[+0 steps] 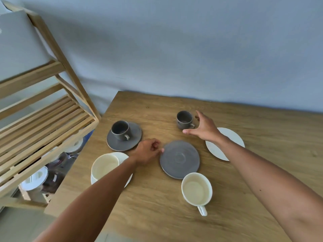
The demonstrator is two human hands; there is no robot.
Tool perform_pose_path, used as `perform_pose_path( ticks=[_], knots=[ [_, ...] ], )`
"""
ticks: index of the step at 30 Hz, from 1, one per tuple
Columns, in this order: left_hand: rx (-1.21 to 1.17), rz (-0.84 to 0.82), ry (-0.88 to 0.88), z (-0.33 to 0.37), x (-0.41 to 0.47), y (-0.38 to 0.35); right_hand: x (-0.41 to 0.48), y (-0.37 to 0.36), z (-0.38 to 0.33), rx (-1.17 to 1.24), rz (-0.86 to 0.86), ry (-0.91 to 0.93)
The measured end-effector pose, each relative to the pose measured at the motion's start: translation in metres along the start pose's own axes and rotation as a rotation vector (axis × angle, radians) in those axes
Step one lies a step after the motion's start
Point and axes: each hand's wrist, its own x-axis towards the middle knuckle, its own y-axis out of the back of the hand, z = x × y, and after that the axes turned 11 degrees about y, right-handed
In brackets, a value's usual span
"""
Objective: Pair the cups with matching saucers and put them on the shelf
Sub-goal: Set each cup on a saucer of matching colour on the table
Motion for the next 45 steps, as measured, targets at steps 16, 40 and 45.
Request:
perform_pose_path(
  ticks=[16,40,45],
  knots=[
    [-0.091,0.020,0.057,-0.011,0.004,-0.019,-0.003,-0.009,-0.008,0.098,0.122,0.123],
    [-0.114,0.010,0.042,-0.012,0.002,-0.021,-0.100,-0.038,-0.022,0.043,-0.117,0.169],
    [-0.105,0.014,0.024,-0.010,-0.002,-0.020,-0.102,-0.039,-0.026,0.052,-0.131,0.140]
  ],
)
